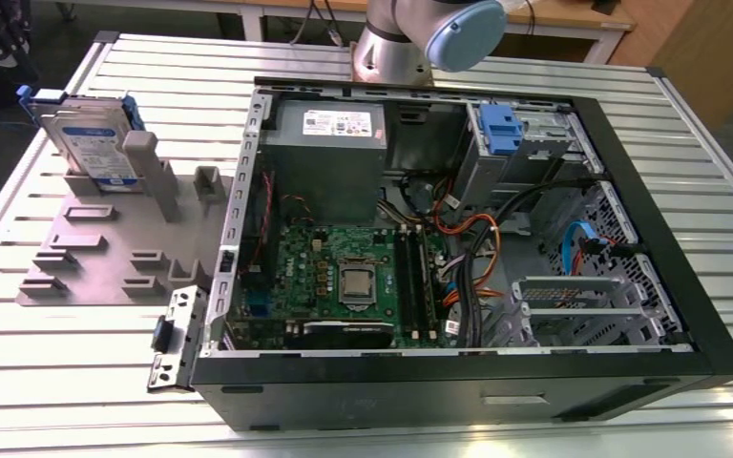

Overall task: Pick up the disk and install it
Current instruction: 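Pick up the disk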

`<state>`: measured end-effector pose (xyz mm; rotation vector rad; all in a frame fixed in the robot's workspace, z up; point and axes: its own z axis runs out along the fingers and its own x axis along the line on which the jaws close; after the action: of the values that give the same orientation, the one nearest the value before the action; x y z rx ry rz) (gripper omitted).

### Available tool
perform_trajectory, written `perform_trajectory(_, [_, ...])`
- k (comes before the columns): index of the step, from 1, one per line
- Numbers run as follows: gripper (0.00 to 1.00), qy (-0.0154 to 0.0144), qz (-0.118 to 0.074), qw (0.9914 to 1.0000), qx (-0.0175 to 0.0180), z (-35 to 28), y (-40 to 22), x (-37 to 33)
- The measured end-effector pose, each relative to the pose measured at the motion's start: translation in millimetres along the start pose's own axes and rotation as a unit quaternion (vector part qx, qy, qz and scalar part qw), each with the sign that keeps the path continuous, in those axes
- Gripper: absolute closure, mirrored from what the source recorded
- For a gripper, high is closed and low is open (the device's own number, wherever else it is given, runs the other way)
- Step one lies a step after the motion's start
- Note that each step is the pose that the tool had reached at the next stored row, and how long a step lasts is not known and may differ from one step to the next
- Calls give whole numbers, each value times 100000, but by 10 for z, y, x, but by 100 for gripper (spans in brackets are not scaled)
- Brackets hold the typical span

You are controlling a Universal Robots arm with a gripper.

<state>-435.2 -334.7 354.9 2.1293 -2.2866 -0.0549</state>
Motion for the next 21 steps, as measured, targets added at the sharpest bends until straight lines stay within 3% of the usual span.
perform_trajectory(10, [89, -1, -7, 100000, 0, 0, 0, 0])
perform_trajectory(11, [82, -1, -6, 100000, -1, 0, 0, 0])
perform_trajectory(16, [82, -1, -8, 100000, 0, 0, 0, 0])
perform_trajectory(18, [75, -3, -10, 100000, 2, 0, 0, 0])
perform_trajectory(21, [74, -1, -14, 100000, -1, 0, 0, 0])
